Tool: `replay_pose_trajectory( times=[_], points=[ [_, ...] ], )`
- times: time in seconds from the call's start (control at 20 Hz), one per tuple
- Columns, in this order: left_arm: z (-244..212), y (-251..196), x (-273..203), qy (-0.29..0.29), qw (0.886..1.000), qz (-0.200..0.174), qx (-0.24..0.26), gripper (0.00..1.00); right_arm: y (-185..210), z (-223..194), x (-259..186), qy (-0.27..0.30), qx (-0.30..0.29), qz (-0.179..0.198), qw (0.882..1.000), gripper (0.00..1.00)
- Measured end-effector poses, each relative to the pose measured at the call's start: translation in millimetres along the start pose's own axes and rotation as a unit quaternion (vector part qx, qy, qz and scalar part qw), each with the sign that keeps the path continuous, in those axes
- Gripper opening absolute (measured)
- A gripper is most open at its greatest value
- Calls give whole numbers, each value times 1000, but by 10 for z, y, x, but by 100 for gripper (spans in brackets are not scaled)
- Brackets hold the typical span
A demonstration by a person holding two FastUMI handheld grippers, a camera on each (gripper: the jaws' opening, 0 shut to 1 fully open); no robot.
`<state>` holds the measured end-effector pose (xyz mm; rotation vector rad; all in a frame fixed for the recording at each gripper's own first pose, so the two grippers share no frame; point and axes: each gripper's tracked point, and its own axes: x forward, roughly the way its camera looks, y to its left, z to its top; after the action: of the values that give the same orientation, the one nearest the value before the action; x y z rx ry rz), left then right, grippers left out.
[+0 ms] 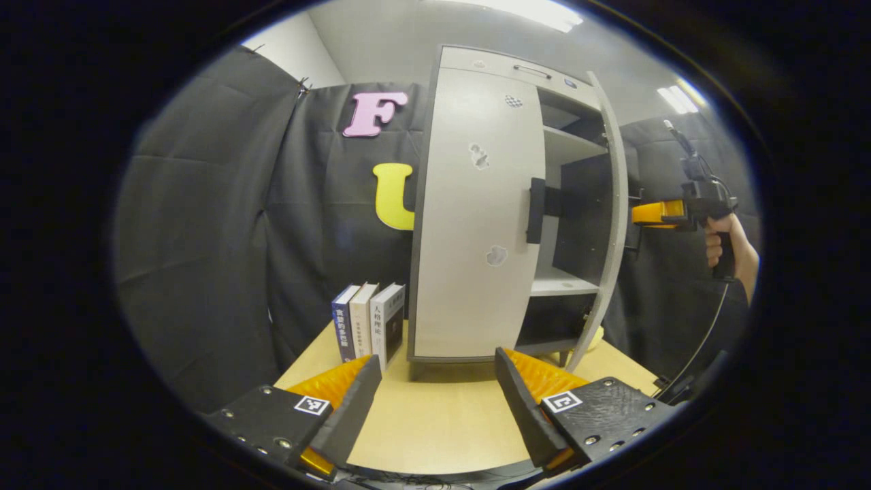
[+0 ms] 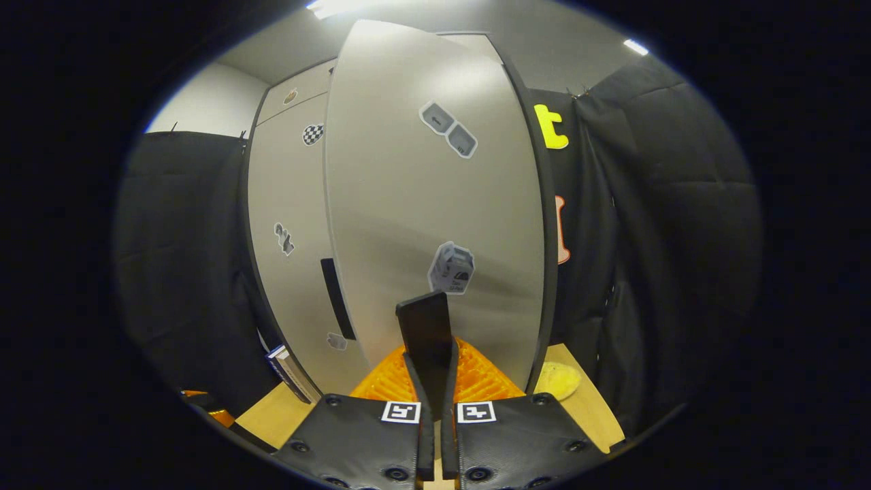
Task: Open the right door of the double-door shoe cabinet with the right hand, and open the left door with the left hand.
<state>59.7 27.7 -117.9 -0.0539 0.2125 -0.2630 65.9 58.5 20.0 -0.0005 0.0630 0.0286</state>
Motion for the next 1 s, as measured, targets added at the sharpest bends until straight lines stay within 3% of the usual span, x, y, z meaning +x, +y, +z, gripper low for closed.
replay_pose_trajectory(
  times=[0.3,0.35,0.45,0.6,0.9,1.0],
  points=[
    [74,-135,37,-16,1000,2,-10,97,-279,2,-209,2,9,-14,1000,2],
    [55,-164,56,-12,1000,2,-8,97,-318,4,-223,2,12,-14,1000,5],
    [28,-261,83,-4,1000,3,-1,98,-401,-2,-273,2,15,-8,1000,2],
    [42,-463,120,0,1000,3,7,96,-559,11,-316,2,14,2,1000,5],
    [146,-997,93,5,1000,17,18,98,-1174,53,-435,8,39,7,999,4],
    [133,-1145,42,7,999,23,26,96,-1393,74,-414,6,48,-8,999,4]
  ],
)
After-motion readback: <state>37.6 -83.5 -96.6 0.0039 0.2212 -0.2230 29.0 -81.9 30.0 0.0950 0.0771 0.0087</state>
